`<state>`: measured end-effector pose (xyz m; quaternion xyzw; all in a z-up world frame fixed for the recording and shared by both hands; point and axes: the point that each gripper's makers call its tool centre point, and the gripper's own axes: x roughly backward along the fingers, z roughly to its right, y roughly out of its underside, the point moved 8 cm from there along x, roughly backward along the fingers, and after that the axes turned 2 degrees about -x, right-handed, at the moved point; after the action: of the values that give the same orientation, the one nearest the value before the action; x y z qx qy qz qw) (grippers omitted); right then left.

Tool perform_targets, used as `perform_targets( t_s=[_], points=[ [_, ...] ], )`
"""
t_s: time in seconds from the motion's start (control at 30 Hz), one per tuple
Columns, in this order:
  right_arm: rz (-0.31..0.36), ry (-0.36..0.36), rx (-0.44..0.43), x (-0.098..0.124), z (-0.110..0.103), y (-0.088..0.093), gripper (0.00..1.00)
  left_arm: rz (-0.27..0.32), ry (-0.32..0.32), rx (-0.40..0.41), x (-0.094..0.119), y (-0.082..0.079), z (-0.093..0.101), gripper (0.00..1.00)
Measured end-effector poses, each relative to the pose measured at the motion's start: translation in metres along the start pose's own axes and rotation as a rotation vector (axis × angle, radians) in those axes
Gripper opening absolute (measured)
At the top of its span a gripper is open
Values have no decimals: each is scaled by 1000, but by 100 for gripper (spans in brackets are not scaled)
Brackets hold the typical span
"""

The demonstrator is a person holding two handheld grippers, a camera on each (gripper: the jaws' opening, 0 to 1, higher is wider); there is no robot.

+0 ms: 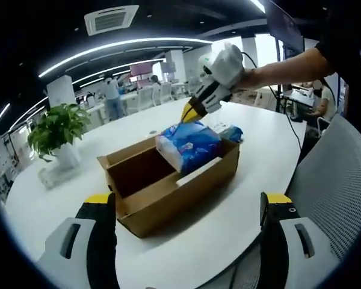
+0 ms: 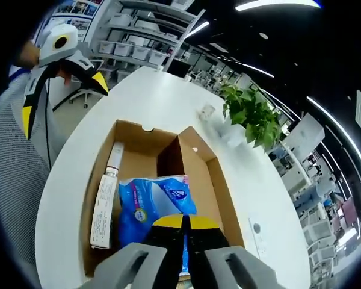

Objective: Operate the shoe box by opening the lid, removing the specified soft item, and placing it in the target area until the item is outside and the box remains undamaged.

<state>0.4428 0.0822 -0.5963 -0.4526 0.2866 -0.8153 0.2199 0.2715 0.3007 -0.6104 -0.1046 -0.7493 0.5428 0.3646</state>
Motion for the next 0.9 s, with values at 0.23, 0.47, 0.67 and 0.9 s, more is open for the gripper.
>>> perform_targets(
  t_s=[0.23,0.47,0.67,0.9],
  points=[
    [23,30,6,12,8,-5,0,2,1,1,0,0,1,99],
    [37,62,10,27,17,-6,0,2,6,-1,0,0,2,99],
    [39,86,15,40,22,-4,0,-1,9,-3,-1,1,2,99],
    [39,112,15,57,28,3,0,-2,15,-7,-1,0,2,99]
  ],
)
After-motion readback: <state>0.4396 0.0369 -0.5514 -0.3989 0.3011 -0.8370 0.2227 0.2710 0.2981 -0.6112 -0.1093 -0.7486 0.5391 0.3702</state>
